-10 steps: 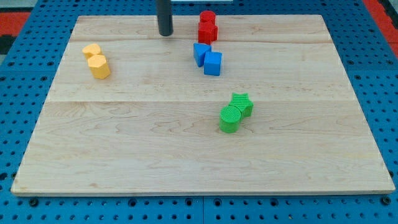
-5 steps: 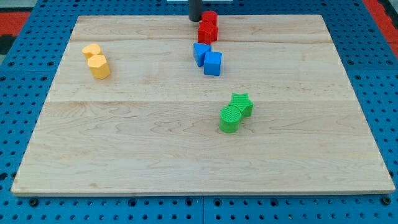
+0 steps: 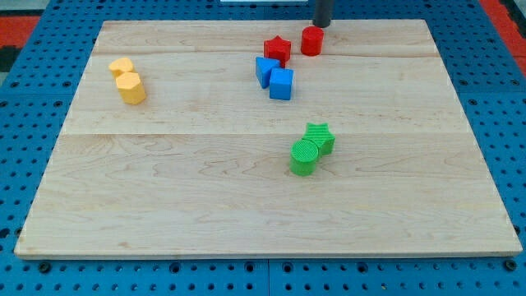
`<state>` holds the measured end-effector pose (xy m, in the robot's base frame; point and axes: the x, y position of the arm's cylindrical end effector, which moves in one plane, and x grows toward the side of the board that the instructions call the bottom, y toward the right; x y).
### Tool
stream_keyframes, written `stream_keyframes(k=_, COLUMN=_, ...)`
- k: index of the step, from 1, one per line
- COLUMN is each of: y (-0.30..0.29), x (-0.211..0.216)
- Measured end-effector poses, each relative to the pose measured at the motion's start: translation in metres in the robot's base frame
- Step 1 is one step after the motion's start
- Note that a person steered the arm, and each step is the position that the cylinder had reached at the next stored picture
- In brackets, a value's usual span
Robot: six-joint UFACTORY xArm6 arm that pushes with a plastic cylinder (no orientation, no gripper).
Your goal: Push red circle diagonally above red star
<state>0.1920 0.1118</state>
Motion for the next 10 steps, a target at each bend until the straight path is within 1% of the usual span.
stream_keyframes(k=1, y=0.001, x=0.047)
stream_keyframes(k=2, y=-0.041, x=0.073)
stream_keyframes(k=3, y=-0.055, x=0.059)
stream_keyframes(k=4, y=-0.041, x=0.035)
stream_keyframes(k=5, y=-0.062, x=0.024)
stream_keyframes(k=6, y=-0.074, x=0.024)
stream_keyframes(k=7, y=-0.074, x=0.03)
stream_keyframes(k=8, y=-0.076, x=0.045)
stream_keyframes(k=9, y=-0.089, x=0.069)
stream_keyframes(k=10, y=-0.092, x=0.069)
